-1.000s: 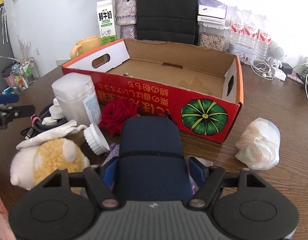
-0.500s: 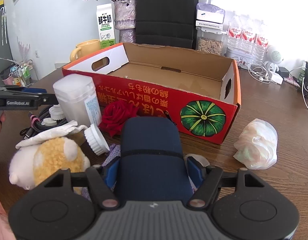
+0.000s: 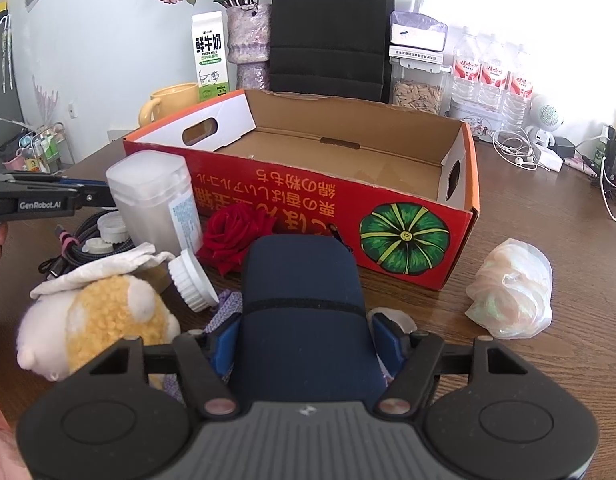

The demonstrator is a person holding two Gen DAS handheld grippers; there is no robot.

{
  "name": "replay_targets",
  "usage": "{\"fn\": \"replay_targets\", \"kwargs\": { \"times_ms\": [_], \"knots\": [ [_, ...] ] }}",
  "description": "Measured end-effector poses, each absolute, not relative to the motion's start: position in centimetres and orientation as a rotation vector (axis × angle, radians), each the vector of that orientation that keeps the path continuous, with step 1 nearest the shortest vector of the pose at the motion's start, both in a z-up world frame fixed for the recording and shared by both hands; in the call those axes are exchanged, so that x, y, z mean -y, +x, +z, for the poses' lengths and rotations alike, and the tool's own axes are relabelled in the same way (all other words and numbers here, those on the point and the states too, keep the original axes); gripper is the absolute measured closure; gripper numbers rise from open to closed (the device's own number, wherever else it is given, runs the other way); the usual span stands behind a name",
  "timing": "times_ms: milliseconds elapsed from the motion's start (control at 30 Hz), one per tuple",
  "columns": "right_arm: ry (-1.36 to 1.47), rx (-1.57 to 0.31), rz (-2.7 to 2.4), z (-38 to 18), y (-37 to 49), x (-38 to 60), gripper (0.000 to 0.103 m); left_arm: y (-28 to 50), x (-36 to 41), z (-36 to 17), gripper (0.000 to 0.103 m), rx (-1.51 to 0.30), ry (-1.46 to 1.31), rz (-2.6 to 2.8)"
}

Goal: Organize objects
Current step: 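Grasp the navy zippered case with the right gripper while the left gripper grasps the white charger, then carry the charger and navy case into the box and release both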

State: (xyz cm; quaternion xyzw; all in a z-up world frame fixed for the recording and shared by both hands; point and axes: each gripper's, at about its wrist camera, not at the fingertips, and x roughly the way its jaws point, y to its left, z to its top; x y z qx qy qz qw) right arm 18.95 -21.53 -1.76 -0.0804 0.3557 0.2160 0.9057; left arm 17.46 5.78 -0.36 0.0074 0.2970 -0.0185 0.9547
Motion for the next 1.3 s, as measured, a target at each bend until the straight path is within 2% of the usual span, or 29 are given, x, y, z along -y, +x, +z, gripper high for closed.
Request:
{"fn": "replay_targets", "kwargs": {
  "times_ms": [633,1300],
  "knots": [
    [-0.107,-0.671,0.406,-0.5,17.7,23.3,0.038,15.2,-5.4,2.0,0.078,-0.504,-0.007,-0.037],
    [-0.113,-0.538,0.410,3.7,16.8,23.2,0.038,15.7,-1.6,5.9,0.078,-0.386,-0.012,-0.114]
  ]
}}
